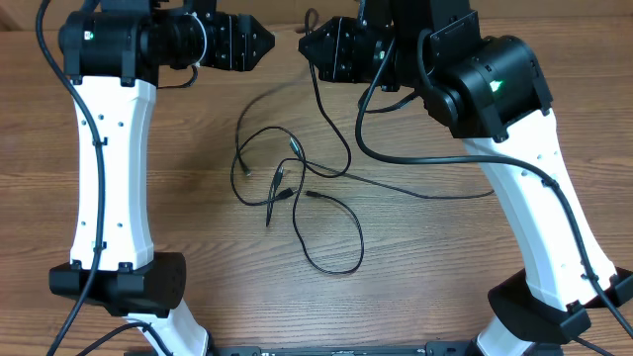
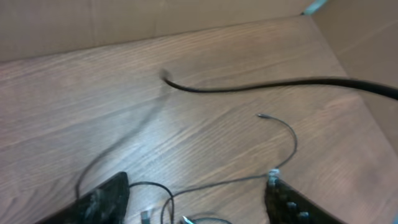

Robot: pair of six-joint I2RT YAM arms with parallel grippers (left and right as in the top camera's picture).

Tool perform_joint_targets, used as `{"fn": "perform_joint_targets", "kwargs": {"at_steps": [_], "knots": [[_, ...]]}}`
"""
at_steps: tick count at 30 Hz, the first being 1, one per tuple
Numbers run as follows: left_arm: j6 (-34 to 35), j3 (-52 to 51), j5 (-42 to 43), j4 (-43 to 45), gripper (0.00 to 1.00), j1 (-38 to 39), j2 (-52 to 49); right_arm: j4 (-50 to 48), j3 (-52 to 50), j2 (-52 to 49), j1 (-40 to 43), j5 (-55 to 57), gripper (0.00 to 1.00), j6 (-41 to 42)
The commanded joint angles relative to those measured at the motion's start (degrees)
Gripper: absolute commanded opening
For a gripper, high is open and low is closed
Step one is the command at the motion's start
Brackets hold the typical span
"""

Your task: Untangle cables

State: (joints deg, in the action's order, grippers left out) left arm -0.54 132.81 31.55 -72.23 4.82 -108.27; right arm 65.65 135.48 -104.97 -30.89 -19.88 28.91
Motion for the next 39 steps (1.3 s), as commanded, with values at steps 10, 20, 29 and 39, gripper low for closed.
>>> {"fn": "perform_joint_targets", "kwargs": {"at_steps": [10,20,29,39], "knots": [[10.93,0.50,12.39,0.55,0.83,1.44,-11.41,1.29,0.61,-0.17,-0.15,-1.66,0.04,-0.44],[33.77,0.52,17.31,6.14,0.89,1.46,-19.02,1.33,0.61,-0.17,-0.15,-1.66,0.04,-0.66],[37.66,0.52,21.46,7.41,0.87,1.25,-19.87,1.53,0.61,-0.17,-0.13,-1.62,0.04,-0.90],[30.99,0.52,22.56,-4.04,0.87,-3.54,-19.87,1.90,0.61,-0.17,-0.15,-1.22,0.04,-0.85]]}}
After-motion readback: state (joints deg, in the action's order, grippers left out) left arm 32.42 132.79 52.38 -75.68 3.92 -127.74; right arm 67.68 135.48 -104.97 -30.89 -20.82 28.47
